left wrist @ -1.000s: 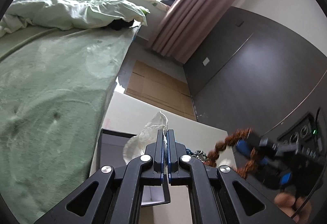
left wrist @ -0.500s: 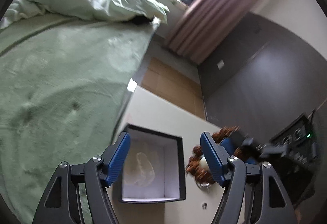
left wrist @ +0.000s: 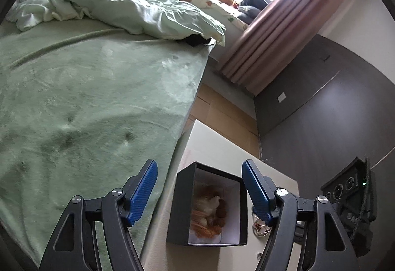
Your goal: Organize jewelry
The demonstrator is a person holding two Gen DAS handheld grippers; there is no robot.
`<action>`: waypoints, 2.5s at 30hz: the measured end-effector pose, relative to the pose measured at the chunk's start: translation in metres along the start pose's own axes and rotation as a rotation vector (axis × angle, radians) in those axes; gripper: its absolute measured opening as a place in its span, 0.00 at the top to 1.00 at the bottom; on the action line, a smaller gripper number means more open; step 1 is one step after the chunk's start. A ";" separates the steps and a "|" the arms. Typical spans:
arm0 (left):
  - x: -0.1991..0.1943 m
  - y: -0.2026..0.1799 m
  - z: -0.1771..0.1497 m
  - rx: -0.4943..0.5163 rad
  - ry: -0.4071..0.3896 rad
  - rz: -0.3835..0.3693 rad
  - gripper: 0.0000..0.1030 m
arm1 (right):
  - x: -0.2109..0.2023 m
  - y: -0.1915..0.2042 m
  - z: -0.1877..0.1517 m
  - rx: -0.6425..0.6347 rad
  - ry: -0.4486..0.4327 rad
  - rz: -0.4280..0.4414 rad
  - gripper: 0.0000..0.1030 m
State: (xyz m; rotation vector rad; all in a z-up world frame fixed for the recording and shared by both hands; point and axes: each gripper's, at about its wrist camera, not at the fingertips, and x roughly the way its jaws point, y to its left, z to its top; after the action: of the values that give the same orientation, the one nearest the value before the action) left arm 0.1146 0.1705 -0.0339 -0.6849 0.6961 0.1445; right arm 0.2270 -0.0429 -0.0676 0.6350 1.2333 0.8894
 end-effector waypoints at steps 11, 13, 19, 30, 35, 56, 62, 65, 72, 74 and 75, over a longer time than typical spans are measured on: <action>0.008 -0.045 -0.023 0.160 0.021 -0.002 0.30 | -0.070 -0.018 -0.007 -0.035 -0.119 -0.115 0.42; 0.013 -0.056 -0.028 0.194 0.034 -0.011 0.30 | -0.079 -0.021 -0.008 -0.042 -0.130 -0.151 0.42; 0.023 -0.089 -0.049 0.304 0.071 -0.040 0.30 | -0.105 -0.036 -0.010 -0.047 -0.157 -0.235 0.42; 0.074 -0.139 -0.073 0.428 0.250 -0.039 0.30 | -0.148 -0.080 -0.009 0.052 -0.209 -0.313 0.42; 0.091 -0.160 -0.090 0.459 0.329 -0.027 0.30 | -0.166 -0.101 -0.006 0.119 -0.243 -0.310 0.42; 0.153 -0.166 -0.117 0.379 0.436 0.111 0.33 | -0.188 -0.130 -0.004 0.214 -0.284 -0.295 0.42; 0.162 -0.165 -0.124 0.366 0.453 0.117 0.38 | -0.187 -0.131 -0.004 0.223 -0.283 -0.294 0.42; 0.163 -0.168 -0.129 0.381 0.448 0.124 0.38 | -0.187 -0.131 -0.004 0.222 -0.283 -0.294 0.42; 0.163 -0.170 -0.135 0.412 0.456 0.152 0.38 | -0.188 -0.132 -0.005 0.221 -0.275 -0.297 0.42; 0.161 -0.169 -0.138 0.426 0.456 0.156 0.38 | -0.189 -0.132 -0.005 0.218 -0.276 -0.301 0.42; 0.159 -0.168 -0.140 0.434 0.452 0.158 0.39 | -0.190 -0.132 -0.005 0.217 -0.277 -0.305 0.42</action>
State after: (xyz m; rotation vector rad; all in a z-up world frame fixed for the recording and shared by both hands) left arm 0.2180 -0.0627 -0.1235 -0.2408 1.1746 -0.0220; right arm 0.2363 -0.2741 -0.0773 0.6938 1.1434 0.4011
